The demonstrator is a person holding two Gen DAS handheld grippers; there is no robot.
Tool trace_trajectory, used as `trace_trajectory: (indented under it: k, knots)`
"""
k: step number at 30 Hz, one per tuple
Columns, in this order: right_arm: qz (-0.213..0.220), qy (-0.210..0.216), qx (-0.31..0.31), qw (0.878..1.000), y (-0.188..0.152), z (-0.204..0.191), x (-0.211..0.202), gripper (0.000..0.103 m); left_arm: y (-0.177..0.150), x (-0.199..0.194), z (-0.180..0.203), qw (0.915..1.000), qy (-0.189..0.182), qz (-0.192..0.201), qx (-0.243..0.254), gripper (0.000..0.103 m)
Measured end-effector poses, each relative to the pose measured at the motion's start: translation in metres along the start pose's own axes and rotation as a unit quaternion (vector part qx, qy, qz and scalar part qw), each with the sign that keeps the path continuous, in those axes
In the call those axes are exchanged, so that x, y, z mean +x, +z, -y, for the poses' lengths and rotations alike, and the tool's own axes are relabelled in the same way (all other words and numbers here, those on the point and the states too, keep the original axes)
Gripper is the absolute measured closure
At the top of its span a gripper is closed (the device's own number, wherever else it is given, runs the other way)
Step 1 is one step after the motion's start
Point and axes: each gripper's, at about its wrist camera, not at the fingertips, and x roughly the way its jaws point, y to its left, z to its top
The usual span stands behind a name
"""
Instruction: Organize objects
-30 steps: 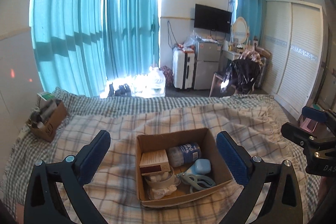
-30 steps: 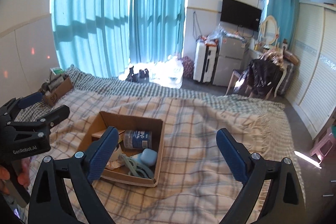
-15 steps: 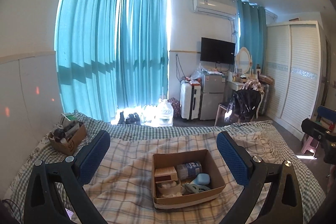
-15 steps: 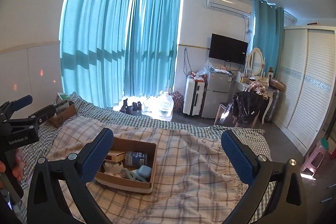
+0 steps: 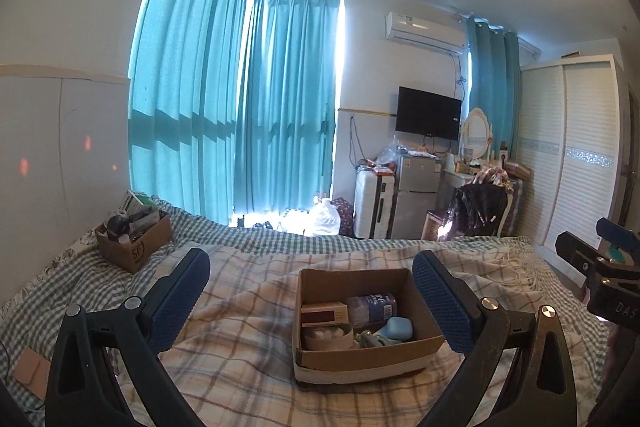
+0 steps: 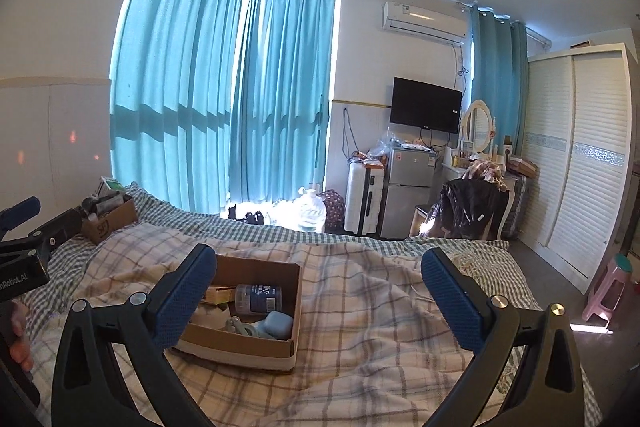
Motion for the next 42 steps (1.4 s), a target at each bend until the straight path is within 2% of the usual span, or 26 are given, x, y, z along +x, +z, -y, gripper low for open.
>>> trace_trajectory:
  k: [2,6,7,12,15,21,31,35,42]
  knots:
    - [0.004,-0.004,0.008,1.000,-0.016,-0.002,0.004,0.000,-0.017,0.004,0.001,1.0000,0.001,-0.007,0.005,0.000]
    - [0.031,-0.051,-0.009,0.998,-0.053,-0.008,0.009,0.000,-0.042,0.009,0.005,0.9991,0.014,-0.009,0.039,0.000]
    - [0.029,-0.050,-0.006,0.998,-0.060,-0.007,0.012,0.000,-0.049,0.011,0.004,0.9991,0.014,-0.015,0.038,0.000]
    - [-0.034,-0.015,0.026,0.999,-0.082,0.000,0.036,0.000,-0.074,0.020,-0.002,0.9987,0.009,-0.048,0.016,0.000]
    - [-0.033,-0.012,0.019,0.999,-0.086,-0.001,0.034,0.000,-0.079,0.019,0.001,0.9981,0.023,-0.046,0.035,0.000]
    - [-0.013,-0.003,0.007,1.000,-0.088,-0.006,0.023,0.000,-0.087,0.022,0.005,0.9971,0.017,-0.061,0.042,0.000]
    - [-0.012,-0.003,-0.004,1.000,-0.092,-0.011,0.019,0.000,-0.089,0.020,-0.001,0.9981,0.019,-0.053,0.026,0.000]
    - [-0.023,0.000,-0.010,1.000,-0.094,-0.013,0.024,0.000,-0.091,0.021,-0.003,0.9982,0.009,-0.057,0.018,0.000]
    - [-0.027,0.001,-0.013,1.000,-0.097,-0.014,0.024,0.000,-0.092,0.020,0.001,0.9980,0.009,-0.058,0.025,0.000]
